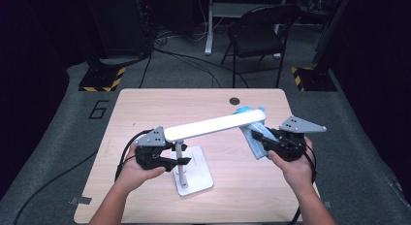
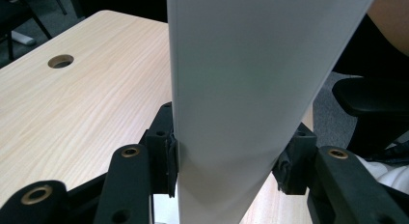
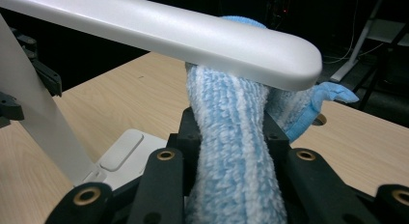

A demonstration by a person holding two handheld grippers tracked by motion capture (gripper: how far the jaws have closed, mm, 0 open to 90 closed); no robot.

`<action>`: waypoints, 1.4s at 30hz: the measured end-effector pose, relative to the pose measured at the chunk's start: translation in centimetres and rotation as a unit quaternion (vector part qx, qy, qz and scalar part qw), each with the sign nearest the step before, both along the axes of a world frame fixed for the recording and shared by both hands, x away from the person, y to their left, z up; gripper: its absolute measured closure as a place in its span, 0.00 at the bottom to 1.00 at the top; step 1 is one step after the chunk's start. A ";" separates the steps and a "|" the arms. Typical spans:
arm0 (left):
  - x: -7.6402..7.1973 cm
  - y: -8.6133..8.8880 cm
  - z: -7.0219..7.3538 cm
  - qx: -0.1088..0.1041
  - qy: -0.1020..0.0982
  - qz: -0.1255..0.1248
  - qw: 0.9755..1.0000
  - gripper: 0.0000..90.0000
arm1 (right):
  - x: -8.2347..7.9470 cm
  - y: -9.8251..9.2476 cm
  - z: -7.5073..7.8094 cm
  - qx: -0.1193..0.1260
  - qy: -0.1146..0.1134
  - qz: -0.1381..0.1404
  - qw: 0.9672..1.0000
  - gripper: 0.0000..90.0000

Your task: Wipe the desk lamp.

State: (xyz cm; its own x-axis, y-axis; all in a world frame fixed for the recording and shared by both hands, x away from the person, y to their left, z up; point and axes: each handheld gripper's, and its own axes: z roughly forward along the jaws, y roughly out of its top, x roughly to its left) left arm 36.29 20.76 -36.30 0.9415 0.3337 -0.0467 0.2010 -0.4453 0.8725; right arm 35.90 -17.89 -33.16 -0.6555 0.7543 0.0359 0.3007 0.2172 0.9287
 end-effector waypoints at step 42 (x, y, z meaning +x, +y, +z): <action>0.0 0.0 -0.1 -0.005 -0.002 0.004 1.000 0.58 | -1.1 5.2 1.2 -0.016 -0.009 0.058 0.998 0.77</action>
State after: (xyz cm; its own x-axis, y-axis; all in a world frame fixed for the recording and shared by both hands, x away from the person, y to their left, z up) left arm 36.26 20.72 -36.45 0.9387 0.3416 -0.0468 0.2017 -0.4341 0.8780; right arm 34.82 -12.68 -31.95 -0.7385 0.6743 -0.0002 0.2551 0.2796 0.9256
